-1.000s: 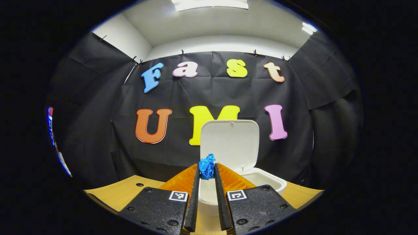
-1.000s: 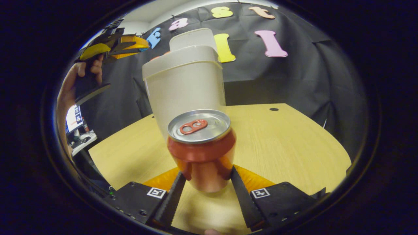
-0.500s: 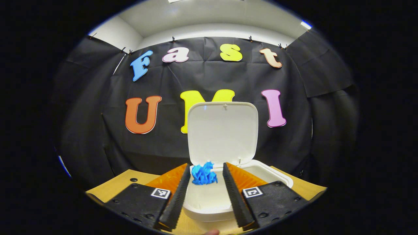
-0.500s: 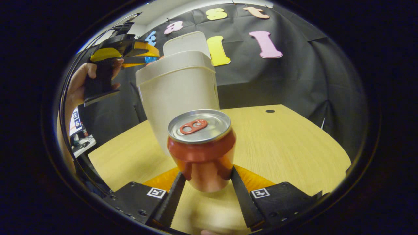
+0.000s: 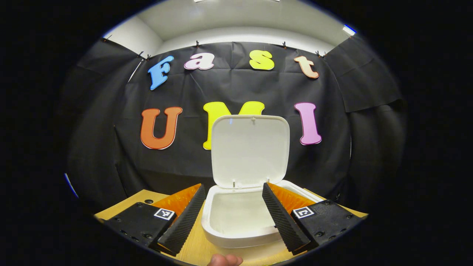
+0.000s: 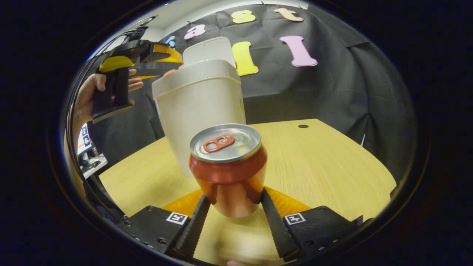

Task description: Press the lid of the desktop garbage bin to open it, pick up the crumpled paper on the desktop and throw it into the bin, then pick up the pop can on the desktop and drop it into the bin, and finally close the garbage bin lid.

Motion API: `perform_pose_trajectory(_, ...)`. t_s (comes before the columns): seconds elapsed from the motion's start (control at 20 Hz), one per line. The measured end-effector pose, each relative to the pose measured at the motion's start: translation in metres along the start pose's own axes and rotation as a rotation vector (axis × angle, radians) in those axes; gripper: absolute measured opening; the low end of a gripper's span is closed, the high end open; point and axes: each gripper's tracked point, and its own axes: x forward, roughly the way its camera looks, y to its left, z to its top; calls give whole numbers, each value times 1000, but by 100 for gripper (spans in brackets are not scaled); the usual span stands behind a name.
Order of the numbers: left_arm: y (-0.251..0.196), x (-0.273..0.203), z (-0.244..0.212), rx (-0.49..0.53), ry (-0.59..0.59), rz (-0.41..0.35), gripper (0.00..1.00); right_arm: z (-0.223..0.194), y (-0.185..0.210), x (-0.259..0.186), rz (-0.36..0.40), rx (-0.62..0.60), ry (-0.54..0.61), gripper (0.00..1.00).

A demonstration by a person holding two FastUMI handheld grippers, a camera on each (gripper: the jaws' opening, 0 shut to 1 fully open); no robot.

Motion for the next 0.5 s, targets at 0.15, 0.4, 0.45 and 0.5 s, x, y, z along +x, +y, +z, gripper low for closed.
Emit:
perform_pose_trajectory(0.15,8,-7,2,-3,-13,8,100,3,-1,-2,-7,-4,-8,80)
perform_pose_trajectory(0.4,31,-26,-5,7,-19,34,100,27,-2,-6,-21,-29,-42,80)
perform_pose_trajectory(0.45,35,-31,-7,9,-21,37,100,33,-1,-7,-22,-34,-53,80)
perform_pose_trajectory(0.5,40,-37,-9,10,-21,42,100,41,1,-8,-20,-42,-65,79)
